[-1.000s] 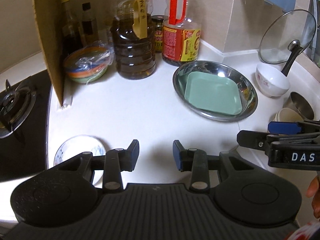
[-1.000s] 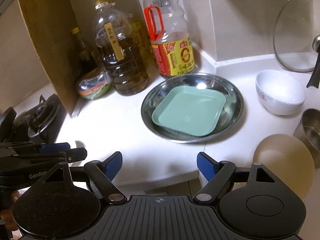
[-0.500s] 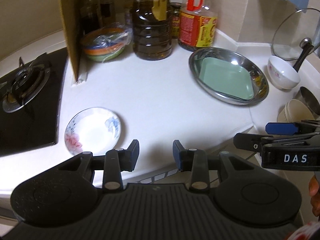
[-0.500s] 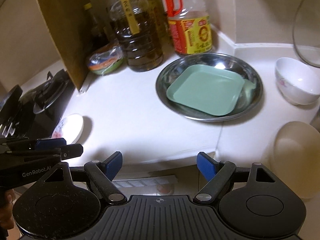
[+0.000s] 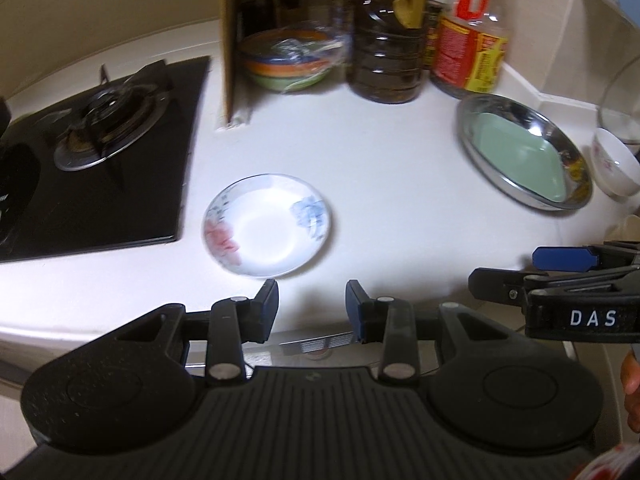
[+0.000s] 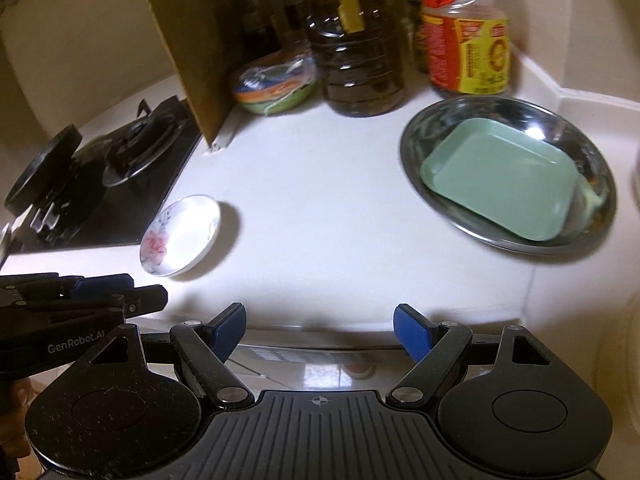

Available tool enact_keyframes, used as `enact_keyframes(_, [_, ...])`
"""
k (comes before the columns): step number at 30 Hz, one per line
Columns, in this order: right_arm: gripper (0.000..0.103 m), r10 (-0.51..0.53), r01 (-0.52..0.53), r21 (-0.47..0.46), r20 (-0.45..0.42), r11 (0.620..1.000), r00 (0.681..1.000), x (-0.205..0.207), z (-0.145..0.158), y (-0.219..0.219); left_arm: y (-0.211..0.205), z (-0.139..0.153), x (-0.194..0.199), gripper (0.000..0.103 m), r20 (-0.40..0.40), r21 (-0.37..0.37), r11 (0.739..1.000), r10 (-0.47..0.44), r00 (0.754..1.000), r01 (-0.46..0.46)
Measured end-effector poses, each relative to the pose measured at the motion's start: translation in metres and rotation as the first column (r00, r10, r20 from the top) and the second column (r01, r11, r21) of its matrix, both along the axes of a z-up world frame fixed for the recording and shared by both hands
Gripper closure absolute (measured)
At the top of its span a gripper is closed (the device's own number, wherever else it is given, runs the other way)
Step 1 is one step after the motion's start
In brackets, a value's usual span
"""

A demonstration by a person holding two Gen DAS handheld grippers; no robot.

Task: Organize plates and bowls
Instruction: 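Move both grippers to the white floral saucer plate, then close both grippers on the rim of the floral plate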

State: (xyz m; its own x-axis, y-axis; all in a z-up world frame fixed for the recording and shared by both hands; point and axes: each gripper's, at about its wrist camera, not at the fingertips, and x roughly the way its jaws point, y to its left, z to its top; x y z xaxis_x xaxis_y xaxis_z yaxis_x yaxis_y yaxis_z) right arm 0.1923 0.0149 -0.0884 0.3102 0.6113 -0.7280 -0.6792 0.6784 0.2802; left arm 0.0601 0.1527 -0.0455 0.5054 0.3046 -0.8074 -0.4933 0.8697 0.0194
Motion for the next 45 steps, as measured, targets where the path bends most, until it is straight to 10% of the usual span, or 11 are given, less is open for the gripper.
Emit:
enact_keyframes(30, [0.023, 0.162, -0.162, 0.039, 0.018, 0.986, 0.987, 0.011, -0.008, 0.097, 0.067, -0.001, -0.008, 0.069, 0.027, 0.012, 0.984, 0.178, 0.984, -0.178])
enact_keyframes(45, [0.059, 0.172, -0.172, 0.048, 0.008, 0.984, 0.985, 0.018, -0.024, 0.126, 0.088, -0.021, 0.009, 0.069, 0.024, -0.043, 0.986, 0.163, 0.986, -0.162])
